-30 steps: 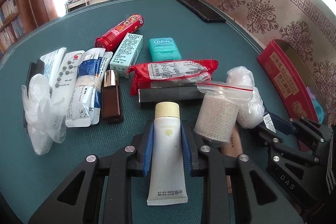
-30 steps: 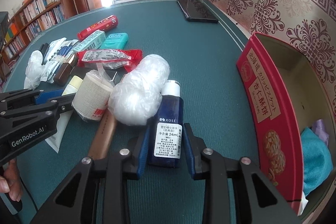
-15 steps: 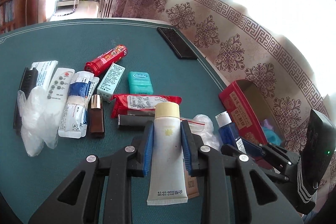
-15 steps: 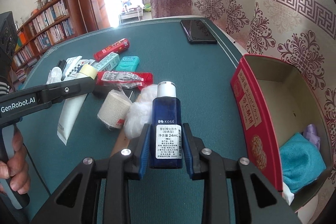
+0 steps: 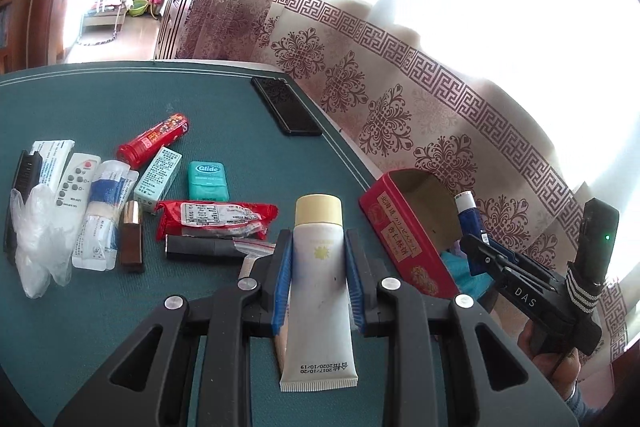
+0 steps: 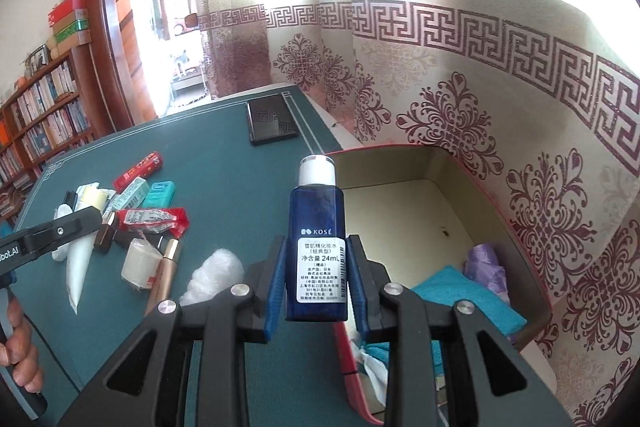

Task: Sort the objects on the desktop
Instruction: 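Carry the white tube and navy bottle to the red box and release them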

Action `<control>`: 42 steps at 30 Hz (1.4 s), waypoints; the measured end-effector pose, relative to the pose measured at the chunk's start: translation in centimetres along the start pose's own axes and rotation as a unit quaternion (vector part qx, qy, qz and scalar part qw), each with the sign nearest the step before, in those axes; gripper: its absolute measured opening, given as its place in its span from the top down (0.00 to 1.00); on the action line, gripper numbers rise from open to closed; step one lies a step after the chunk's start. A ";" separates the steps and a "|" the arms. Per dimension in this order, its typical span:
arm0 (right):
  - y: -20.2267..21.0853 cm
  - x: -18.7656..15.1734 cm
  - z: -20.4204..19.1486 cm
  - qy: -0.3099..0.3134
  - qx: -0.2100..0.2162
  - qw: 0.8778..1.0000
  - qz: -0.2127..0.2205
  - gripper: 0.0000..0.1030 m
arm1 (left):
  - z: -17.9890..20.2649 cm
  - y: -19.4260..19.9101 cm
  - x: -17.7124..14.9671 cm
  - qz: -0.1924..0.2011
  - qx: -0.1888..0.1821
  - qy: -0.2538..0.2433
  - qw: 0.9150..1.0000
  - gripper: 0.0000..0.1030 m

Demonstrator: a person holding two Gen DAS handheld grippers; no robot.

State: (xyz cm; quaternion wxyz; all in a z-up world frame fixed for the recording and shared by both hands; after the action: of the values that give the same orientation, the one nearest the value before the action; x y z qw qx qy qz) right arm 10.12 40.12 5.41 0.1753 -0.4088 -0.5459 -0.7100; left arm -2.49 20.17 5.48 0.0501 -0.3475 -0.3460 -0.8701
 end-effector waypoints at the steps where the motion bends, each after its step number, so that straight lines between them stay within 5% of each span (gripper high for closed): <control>1: 0.1 0.0 0.9 -0.009 -0.007 1.000 0.000 0.69 | 0.4 0.0 -0.1 0.000 -0.001 -0.002 1.000 0.74; 12: 0.3 -2.4 7.6 -0.079 -0.022 0.996 -0.017 0.69 | 6.1 -0.4 -0.9 -0.013 -0.015 -0.051 0.999 0.74; 20: -1.0 -4.0 8.7 -0.098 0.007 0.994 -0.039 0.68 | 11.6 -1.9 -1.0 -0.031 -0.031 -0.088 0.995 0.73; 31: -0.1 -4.4 9.6 -0.084 0.001 0.996 -0.015 0.68 | 17.9 -6.8 -1.4 -0.069 -0.063 -0.088 0.992 0.73; 38: 0.1 -5.3 10.0 -0.085 0.002 0.996 -0.017 0.68 | 19.9 -10.2 -1.6 -0.084 -0.050 -0.080 0.992 0.73; 40: 0.3 -5.4 10.1 -0.087 0.002 0.996 -0.016 0.66 | 20.1 -10.9 -1.8 -0.090 -0.042 -0.078 0.992 0.67; 42: 0.5 -5.5 10.3 -0.093 0.002 0.996 -0.013 0.49 | 20.0 -11.1 -2.0 -0.095 -0.038 -0.074 0.992 0.49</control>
State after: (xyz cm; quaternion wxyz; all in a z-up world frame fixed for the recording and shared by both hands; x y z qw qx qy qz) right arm 17.80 48.33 2.20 0.1150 -0.4657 -0.5667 -0.6699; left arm 6.79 40.99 8.25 -0.0716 -0.3784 -0.3468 -0.8553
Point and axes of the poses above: each gripper's, at about its wrist camera, not at the fingertips, and y roughly against the way its jaws point, z to its right, x to its top, the point moved 6 cm from there along -y, roughly the way its jaws point, and after that the axes turned 8 degrees about y, right-handed, at the moved point
